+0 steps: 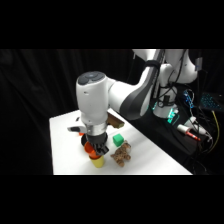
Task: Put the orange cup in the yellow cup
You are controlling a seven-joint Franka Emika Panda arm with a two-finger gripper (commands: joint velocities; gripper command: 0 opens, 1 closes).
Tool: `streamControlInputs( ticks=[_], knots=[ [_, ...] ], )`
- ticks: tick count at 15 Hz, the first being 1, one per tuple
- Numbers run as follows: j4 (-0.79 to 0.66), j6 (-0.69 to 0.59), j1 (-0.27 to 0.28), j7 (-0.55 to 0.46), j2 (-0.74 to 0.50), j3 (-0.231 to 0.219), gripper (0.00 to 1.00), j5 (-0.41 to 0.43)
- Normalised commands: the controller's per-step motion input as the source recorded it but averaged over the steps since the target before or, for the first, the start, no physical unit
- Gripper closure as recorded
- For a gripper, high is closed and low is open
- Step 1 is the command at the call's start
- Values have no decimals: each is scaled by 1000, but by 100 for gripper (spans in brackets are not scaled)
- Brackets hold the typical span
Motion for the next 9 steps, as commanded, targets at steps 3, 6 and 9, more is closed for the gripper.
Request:
streamControlInputs(
  ticks=[3,6,9],
  knots=[
    [183,-124,19,-95,73,34,67,112],
    [169,-157,37,-69,50,2,44,71],
    [152,-189,45,-56,15,-17,20,34]
  ],
)
